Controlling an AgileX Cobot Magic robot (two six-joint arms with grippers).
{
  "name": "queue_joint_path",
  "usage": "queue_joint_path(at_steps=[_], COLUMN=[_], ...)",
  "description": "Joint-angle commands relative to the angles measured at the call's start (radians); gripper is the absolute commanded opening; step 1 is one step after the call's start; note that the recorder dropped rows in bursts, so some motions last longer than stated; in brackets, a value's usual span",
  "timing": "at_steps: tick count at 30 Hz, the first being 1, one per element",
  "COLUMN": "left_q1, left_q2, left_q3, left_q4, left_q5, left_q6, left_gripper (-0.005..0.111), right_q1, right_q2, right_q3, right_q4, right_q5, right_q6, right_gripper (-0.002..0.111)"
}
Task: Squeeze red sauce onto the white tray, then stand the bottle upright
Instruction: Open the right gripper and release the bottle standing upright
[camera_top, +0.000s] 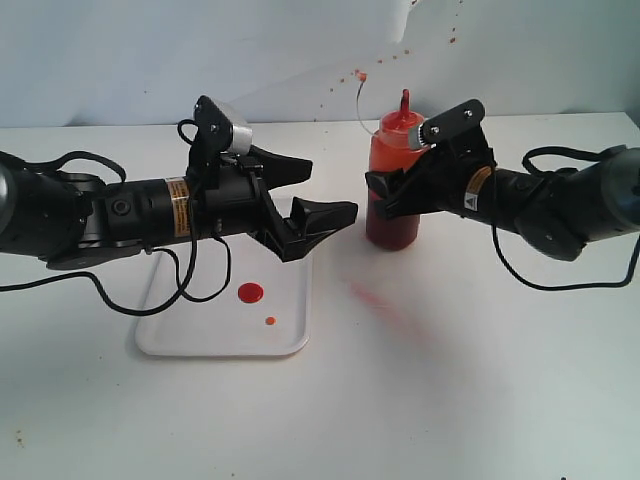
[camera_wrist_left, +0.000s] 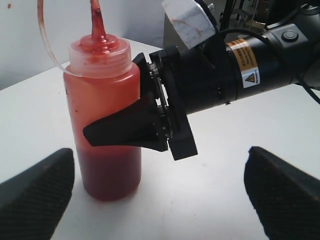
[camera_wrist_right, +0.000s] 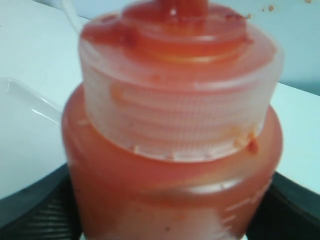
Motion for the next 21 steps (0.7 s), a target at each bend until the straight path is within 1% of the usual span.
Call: queue_joint_path(at_steps=[1,2,4,13,16,21], left_q1=[0.002,0.002,0.002,0.002,0.002,0.002], left_q2=[-0.005,-0.005,-0.005,-0.005,-0.005,-0.005], left_q3=[-0.002,-0.002,-0.002,-0.002,-0.002,-0.002], left_q4=[-0.017,-0.017,-0.017,-0.017,-0.023,-0.023], left_q5=[0.001,0.001,0.001,0.001,-0.001,-0.003], left_q6=[0.0,0.0,0.0,0.0,0.0,0.0], left_gripper=[0.086,0.086,0.086,0.086,0.086,0.086], right_q1=[0.001,0.001,0.001,0.001,0.001,0.001], right_q2=[-0.009,-0.009,-0.009,-0.011,-0.028,-0.084], right_q3=[-0.003,-0.003,-0.003,-0.003,-0.003,-0.003], right_q4=[0.01,-0.008,-0.046,-0.056,-0.117,-0.255], right_q5=[0.006,0.006,0.003,0.006,0.018,0.055], right_q6=[0.006,0.006,0.004,0.004,0.017,0.115], right_gripper=[0.097,0.106,0.105,0.105,0.105,0.105])
